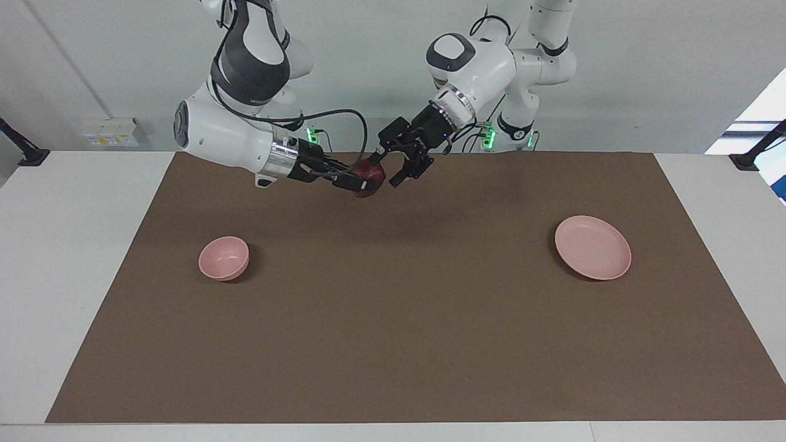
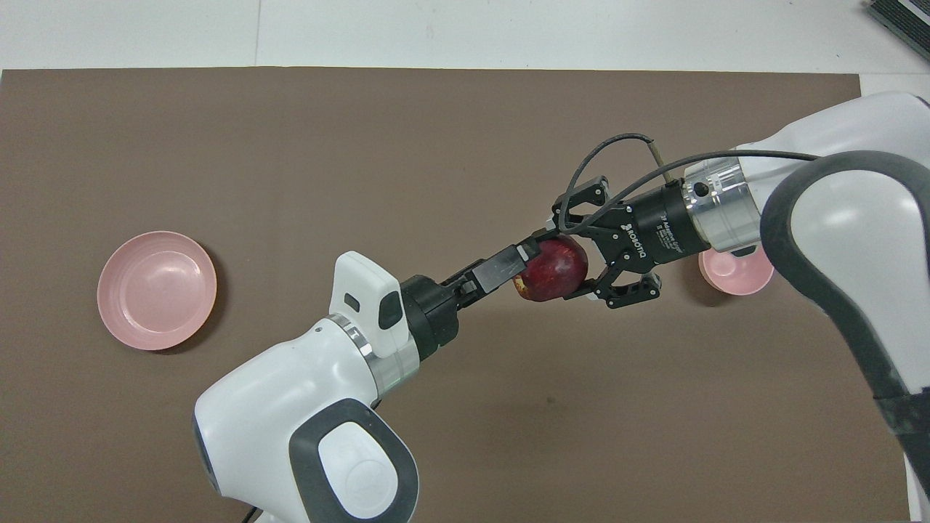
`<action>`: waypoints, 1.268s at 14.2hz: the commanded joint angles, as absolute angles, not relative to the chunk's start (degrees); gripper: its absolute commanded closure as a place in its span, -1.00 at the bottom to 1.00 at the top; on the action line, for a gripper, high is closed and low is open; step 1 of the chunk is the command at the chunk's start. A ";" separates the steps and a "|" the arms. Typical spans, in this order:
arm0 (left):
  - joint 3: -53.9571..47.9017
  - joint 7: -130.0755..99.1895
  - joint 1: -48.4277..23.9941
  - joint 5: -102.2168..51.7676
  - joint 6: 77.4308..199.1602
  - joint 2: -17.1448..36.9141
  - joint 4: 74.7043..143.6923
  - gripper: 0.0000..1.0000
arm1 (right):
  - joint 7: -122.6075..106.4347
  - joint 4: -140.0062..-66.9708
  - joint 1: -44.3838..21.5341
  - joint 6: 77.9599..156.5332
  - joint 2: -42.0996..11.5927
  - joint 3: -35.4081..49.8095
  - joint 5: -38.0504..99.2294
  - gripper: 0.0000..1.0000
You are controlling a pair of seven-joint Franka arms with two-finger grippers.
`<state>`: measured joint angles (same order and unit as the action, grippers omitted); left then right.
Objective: Move apple from plate to bowl
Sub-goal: 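Carry the apple to the bowl with the right gripper while the left gripper withdraws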
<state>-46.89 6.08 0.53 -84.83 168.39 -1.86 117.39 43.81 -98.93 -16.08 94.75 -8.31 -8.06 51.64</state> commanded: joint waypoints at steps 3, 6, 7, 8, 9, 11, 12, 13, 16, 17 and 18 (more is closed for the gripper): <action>-42.46 6.24 0.79 -82.02 164.97 -2.72 119.88 -1.00 | 35.52 -98.26 -11.17 92.28 -7.91 -8.17 45.20 1.00; -40.79 6.24 0.79 -76.92 163.92 -2.72 120.93 -1.00 | 30.78 -97.21 -11.07 92.81 -8.09 -8.09 35.97 1.00; -39.22 6.24 0.70 -74.90 162.18 -2.81 121.20 -1.00 | 28.76 -97.21 -11.07 92.99 -8.09 -8.09 33.25 1.00; -37.55 6.24 0.53 -72.45 159.98 -2.81 121.55 -1.00 | 26.74 -97.21 -11.16 93.86 -8.09 -8.09 29.48 1.00; -36.22 6.15 0.53 -70.51 158.31 -2.81 121.64 -1.00 | 25.24 -97.29 -11.16 95.00 -8.09 -8.00 26.14 1.00; -33.24 6.15 0.53 -66.90 155.32 -2.99 122.34 -1.00 | 21.98 -97.91 -11.25 98.51 -8.09 -8.00 20.85 1.00; -31.83 6.15 0.53 -64.80 153.30 -3.34 122.69 -1.00 | 21.28 -98.35 -11.25 100.00 -8.09 -8.09 18.39 1.00; -29.99 6.15 0.53 -62.25 150.58 -3.43 122.96 -1.00 | 19.36 -98.70 -11.25 100.98 -8.09 -8.00 15.06 1.00; -24.54 5.80 0.53 -50.41 142.67 -3.87 123.31 -1.00 | 9.61 -101.94 -9.94 106.85 -8.44 -8.09 8.28 1.00; -22.96 5.80 0.53 -46.79 140.65 -3.87 123.31 -1.00 | 7.14 -102.65 -8.89 108.70 -8.70 -8.09 5.83 1.00; -21.20 5.80 0.53 -43.19 138.45 -3.78 123.14 -1.00 | 4.60 -103.09 -8.27 110.11 -9.05 -8.09 3.80 1.00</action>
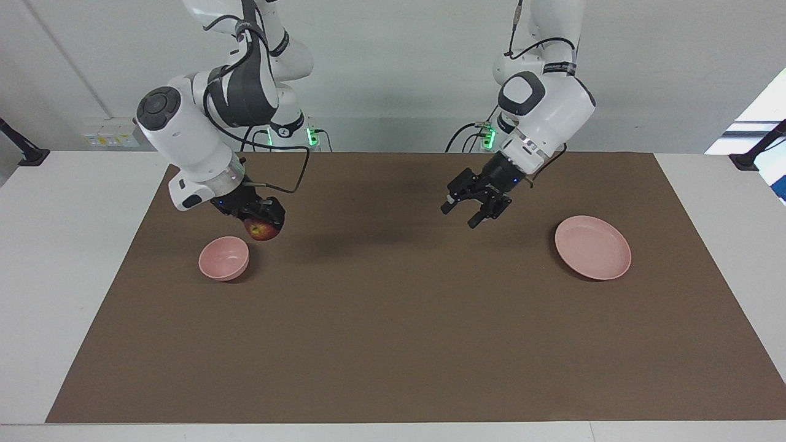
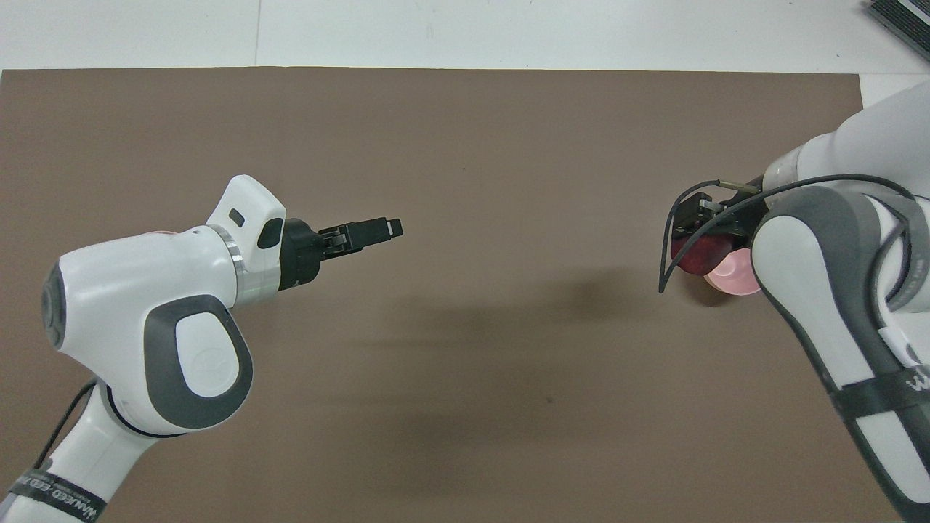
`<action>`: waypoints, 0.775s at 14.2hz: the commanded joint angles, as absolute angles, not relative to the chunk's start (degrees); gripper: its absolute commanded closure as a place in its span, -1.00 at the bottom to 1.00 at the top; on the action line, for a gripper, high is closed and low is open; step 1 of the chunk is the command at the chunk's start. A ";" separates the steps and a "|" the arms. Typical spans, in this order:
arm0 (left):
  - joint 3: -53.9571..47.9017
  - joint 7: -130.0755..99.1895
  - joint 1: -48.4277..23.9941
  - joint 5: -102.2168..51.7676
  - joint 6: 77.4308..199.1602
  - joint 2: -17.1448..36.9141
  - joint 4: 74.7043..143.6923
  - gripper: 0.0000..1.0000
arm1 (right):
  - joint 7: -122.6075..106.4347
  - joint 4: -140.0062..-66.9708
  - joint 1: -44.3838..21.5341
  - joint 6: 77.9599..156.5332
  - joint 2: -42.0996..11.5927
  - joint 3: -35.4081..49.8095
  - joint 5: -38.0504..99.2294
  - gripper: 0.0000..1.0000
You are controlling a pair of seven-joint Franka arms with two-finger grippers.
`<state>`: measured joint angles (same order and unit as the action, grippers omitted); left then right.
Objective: Move apple from plate to bowl
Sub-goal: 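Carry the apple to the bowl with the right gripper while the left gripper withdraws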
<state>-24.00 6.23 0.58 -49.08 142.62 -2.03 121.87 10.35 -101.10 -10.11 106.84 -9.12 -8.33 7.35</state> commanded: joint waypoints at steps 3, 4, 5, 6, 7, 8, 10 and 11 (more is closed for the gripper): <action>-16.63 3.71 0.44 -30.98 133.34 -3.43 122.26 -1.00 | -1.47 -103.45 -5.37 111.97 -11.50 -8.09 1.76 1.00; -15.22 2.65 0.44 -25.11 132.63 -3.25 121.65 -1.00 | -3.41 -103.80 -4.06 113.45 -12.21 -8.00 1.67 1.00; -14.25 1.85 0.44 -20.18 131.50 -3.25 120.77 -1.00 | -4.47 -105.19 -3.78 114.34 -12.22 -8.09 1.67 1.00; -12.85 1.76 0.44 -17.00 129.48 -3.16 119.63 -1.00 | -4.83 -105.99 -3.52 115.39 -12.22 -8.09 1.67 1.00; -11.44 1.76 0.44 -14.35 126.68 -3.16 117.70 -1.00 | -5.44 -106.69 -3.08 116.97 -12.30 -8.09 1.67 1.00; -10.56 1.76 0.44 -11.72 123.95 -3.16 115.60 -1.00 | -5.88 -107.13 -2.55 118.03 -12.57 -8.00 1.67 1.00; -7.93 2.02 0.09 -6.18 114.14 -2.99 108.06 -1.00 | -6.24 -107.05 -2.20 119.78 -13.97 -8.00 1.67 1.00; -6.95 2.11 -0.78 -3.72 108.25 -2.47 103.58 -1.00 | -6.68 -107.14 -2.20 120.40 -14.15 -8.09 1.67 1.00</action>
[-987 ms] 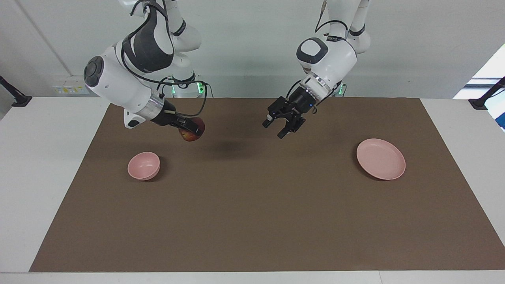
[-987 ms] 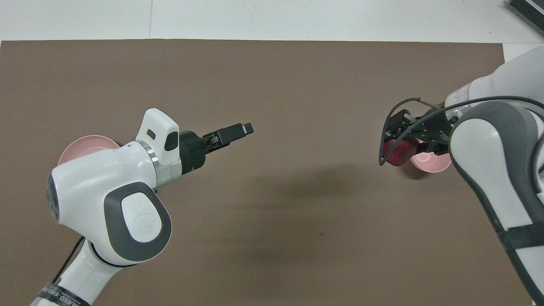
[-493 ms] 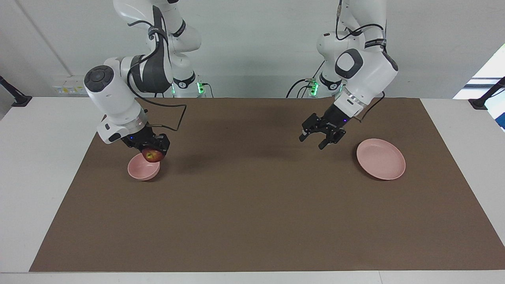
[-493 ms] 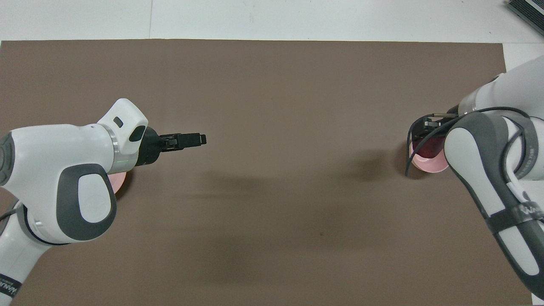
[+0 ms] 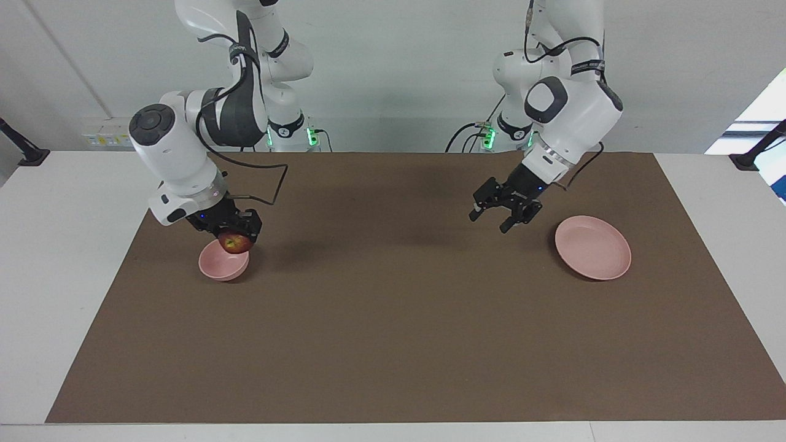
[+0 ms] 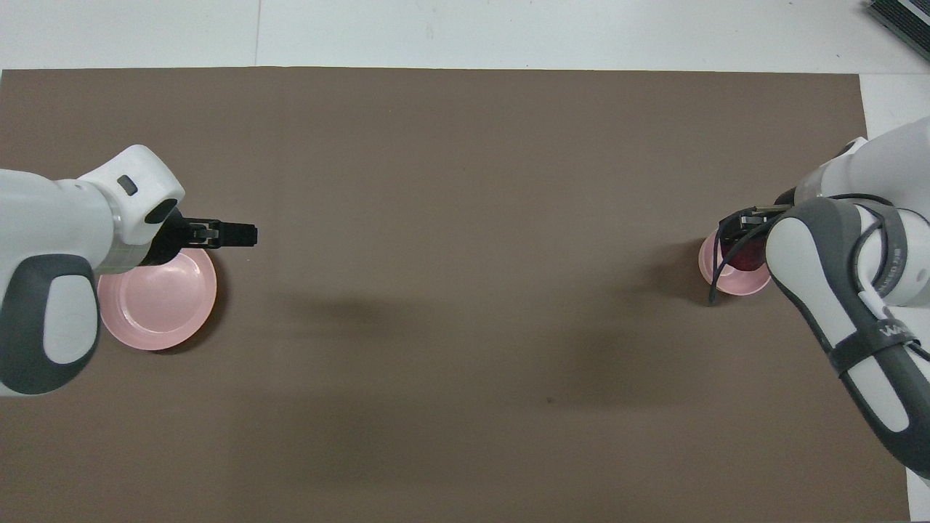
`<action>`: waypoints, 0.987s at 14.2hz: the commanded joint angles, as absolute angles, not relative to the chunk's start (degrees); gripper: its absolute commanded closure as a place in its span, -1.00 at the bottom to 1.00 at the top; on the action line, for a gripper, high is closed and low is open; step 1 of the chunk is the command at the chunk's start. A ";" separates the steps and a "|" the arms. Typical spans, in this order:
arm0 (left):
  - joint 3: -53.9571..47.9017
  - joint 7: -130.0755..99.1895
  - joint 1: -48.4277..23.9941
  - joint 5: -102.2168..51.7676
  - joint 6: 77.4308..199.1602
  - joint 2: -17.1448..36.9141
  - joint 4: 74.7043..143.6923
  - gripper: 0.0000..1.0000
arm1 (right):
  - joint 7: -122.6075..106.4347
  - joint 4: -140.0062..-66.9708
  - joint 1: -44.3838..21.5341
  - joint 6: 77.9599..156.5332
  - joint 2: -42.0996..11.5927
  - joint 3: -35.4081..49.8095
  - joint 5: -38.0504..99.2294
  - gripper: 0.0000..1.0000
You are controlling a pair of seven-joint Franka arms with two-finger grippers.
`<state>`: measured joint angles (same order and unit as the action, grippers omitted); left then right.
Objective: Move apple from plate to bowl
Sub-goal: 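Carry the apple to the bowl with the right gripper while the left gripper withdraws, then lower the apple into the pink bowl and open the right gripper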
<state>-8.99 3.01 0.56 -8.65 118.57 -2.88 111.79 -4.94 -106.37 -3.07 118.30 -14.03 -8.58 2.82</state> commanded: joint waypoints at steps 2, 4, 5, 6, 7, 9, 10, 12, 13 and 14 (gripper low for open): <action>-5.72 2.29 -1.49 -0.71 98.40 -1.15 94.79 -1.00 | -7.55 -107.66 -1.94 120.23 -13.98 -8.09 1.67 1.00; -4.32 2.37 -2.28 -0.70 87.41 -0.09 87.05 -1.00 | -9.75 -108.54 -1.32 120.41 -13.80 -8.09 1.67 1.00; -3.00 2.37 -3.50 -0.79 83.45 0.17 83.71 -1.00 | -10.45 -108.81 -0.54 120.50 -14.15 -8.00 1.67 1.00; -1.68 2.37 -4.56 -0.88 80.19 0.61 80.80 -1.00 | -10.46 -108.90 -0.09 120.50 -14.24 -8.00 1.67 1.00; -1.06 2.37 -4.83 -0.97 76.50 0.79 78.25 -1.00 | -10.20 -108.98 -0.17 120.32 -14.15 -8.00 1.67 1.00; -1.14 2.46 -4.05 -1.05 72.09 0.53 76.20 -1.00 | -10.02 -109.07 -0.18 120.41 -14.24 -8.00 1.76 1.00; -1.23 2.46 -3.87 -1.14 71.37 0.18 76.29 -1.00 | -10.02 -109.33 -0.18 120.41 -14.24 -8.00 1.76 1.00; -2.37 2.37 -2.12 -1.14 69.79 -0.17 76.38 -1.00 | -9.67 -109.42 -0.70 120.32 -14.32 -8.00 1.93 1.00; -2.37 2.29 -2.11 -1.14 69.35 -0.35 76.38 -1.00 | -9.23 -109.42 -0.70 120.50 -14.59 -7.91 1.93 1.00; -2.29 2.20 -2.02 -1.23 69.35 -0.53 76.38 -1.00 | -9.14 -109.42 -0.79 120.50 -14.76 -7.91 2.02 1.00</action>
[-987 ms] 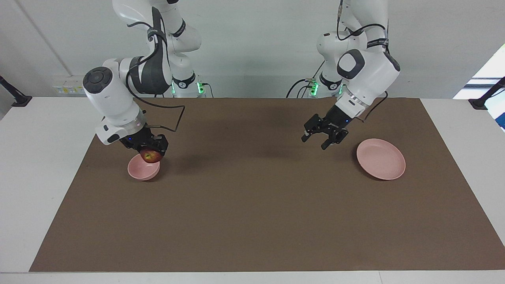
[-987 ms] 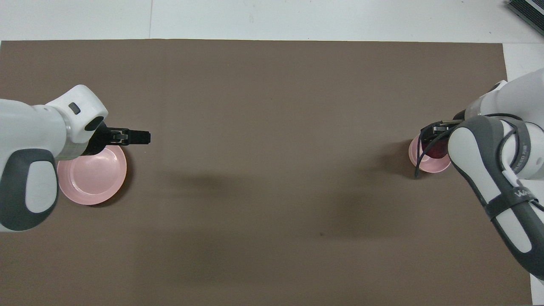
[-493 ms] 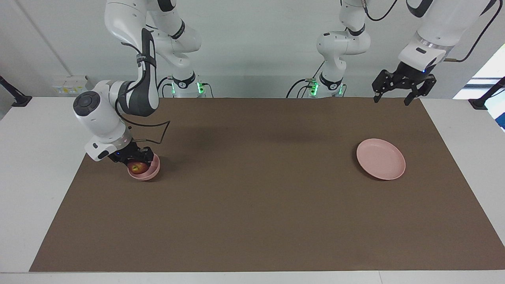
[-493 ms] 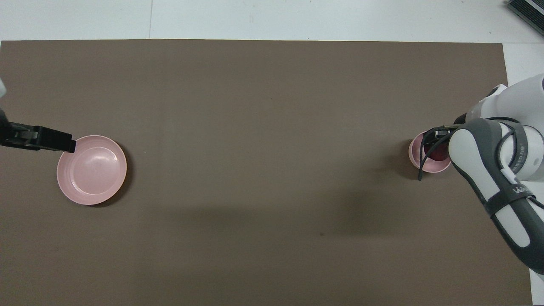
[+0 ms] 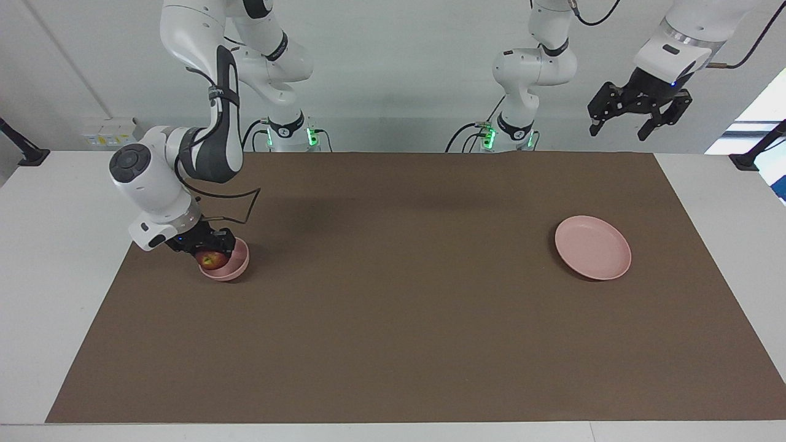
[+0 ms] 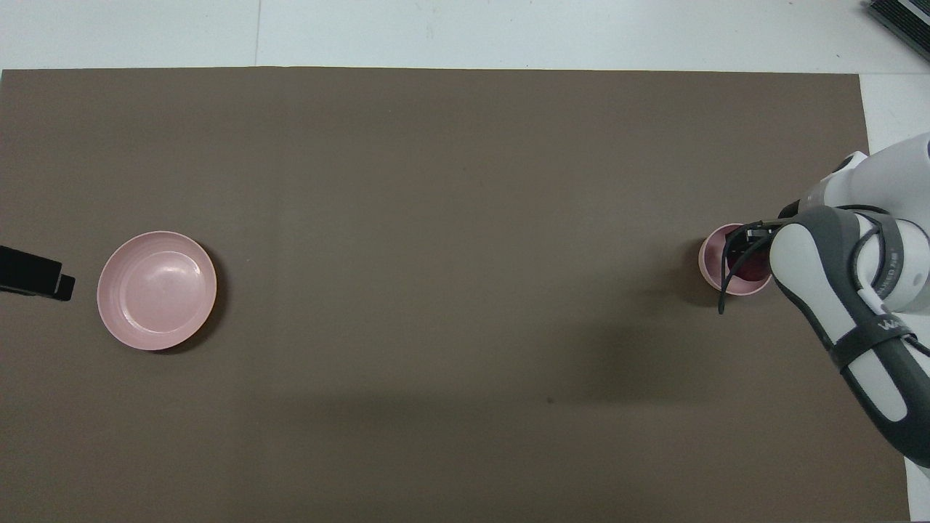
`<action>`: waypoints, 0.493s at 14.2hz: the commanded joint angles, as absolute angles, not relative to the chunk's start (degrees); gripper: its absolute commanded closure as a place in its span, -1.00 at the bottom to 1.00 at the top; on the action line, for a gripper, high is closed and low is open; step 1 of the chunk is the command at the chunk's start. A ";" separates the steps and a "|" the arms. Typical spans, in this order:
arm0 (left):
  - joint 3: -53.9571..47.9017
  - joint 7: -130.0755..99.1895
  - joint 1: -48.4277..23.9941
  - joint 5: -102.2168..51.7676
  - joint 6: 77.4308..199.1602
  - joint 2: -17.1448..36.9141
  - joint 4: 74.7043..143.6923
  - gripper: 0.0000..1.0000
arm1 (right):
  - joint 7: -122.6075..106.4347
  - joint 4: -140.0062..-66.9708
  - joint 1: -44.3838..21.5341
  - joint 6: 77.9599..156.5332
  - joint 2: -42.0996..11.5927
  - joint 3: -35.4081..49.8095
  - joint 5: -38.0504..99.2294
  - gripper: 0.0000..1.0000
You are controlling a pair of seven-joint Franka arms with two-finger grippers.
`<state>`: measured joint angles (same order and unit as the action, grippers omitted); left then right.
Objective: Move apple from plate to bowl
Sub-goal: 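Lower the apple into the pink bowl and open the right gripper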
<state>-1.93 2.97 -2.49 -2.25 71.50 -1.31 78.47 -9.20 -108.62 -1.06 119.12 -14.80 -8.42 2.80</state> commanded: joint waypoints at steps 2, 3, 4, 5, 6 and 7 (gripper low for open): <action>-2.02 1.76 -1.93 -1.32 70.40 -1.66 76.81 -1.00 | -9.05 -109.42 -0.79 120.50 -14.77 -7.91 2.28 1.00; -1.85 1.67 -1.85 -1.32 70.49 -1.67 76.73 -1.00 | -8.70 -109.42 -0.88 120.50 -14.94 -7.91 2.63 1.00; -1.76 1.67 -1.85 -1.32 70.49 -1.76 76.82 -1.00 | -8.44 -109.42 -0.88 120.59 -15.29 -7.91 2.72 1.00; -1.76 1.67 -1.85 -1.32 70.40 -1.76 76.90 -1.00 | -8.44 -109.42 -0.88 120.59 -15.55 -7.91 2.72 1.00; -1.67 1.67 -1.58 -1.23 70.31 -1.76 76.90 -1.00 | -8.44 -109.42 -0.88 120.59 -15.56 -7.91 2.72 1.00; -1.76 1.67 -1.06 -1.06 70.23 -1.76 76.90 -1.00 | -8.44 -109.42 -0.79 120.59 -15.82 -7.91 2.81 1.00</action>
